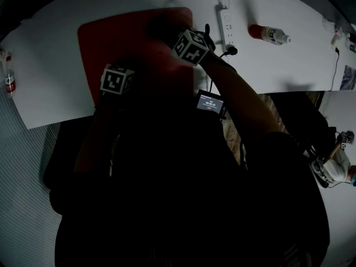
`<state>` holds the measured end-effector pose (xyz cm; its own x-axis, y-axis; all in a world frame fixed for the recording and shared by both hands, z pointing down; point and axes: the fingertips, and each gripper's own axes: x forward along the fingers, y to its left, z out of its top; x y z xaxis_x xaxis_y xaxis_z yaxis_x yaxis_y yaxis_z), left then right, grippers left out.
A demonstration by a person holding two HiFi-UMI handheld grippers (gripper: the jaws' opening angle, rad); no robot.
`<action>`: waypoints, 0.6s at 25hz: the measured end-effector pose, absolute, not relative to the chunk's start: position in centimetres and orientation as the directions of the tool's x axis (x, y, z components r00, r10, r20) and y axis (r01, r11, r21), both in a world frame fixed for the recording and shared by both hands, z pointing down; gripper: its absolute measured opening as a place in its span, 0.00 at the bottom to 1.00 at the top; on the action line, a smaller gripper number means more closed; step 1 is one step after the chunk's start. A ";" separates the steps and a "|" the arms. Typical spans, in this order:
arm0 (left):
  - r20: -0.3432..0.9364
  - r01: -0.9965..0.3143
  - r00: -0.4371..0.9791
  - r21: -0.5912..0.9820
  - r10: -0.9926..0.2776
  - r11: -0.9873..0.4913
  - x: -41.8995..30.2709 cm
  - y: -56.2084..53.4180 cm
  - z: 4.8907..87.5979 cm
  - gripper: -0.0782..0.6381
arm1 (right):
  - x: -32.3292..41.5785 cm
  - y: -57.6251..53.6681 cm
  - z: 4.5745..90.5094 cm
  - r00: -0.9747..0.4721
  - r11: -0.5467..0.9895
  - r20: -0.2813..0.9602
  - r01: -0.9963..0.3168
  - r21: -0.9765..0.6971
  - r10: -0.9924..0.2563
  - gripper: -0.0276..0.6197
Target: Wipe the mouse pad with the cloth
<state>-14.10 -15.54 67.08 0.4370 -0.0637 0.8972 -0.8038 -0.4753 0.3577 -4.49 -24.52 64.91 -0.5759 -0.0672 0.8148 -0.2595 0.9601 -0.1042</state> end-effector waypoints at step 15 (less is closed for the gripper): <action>0.894 -0.805 0.440 0.351 -0.084 -0.478 -13.9 -16.0 67.4 0.12 | -6.2 -9.4 65.5 -0.480 0.959 0.834 0.205 -0.194 0.271 0.14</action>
<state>-13.89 -15.97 67.35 0.4402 -0.0843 0.8939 -0.8051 -0.4778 0.3515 -6.17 -9.38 65.51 -0.4795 0.2714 0.8345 0.2050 0.9593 -0.1942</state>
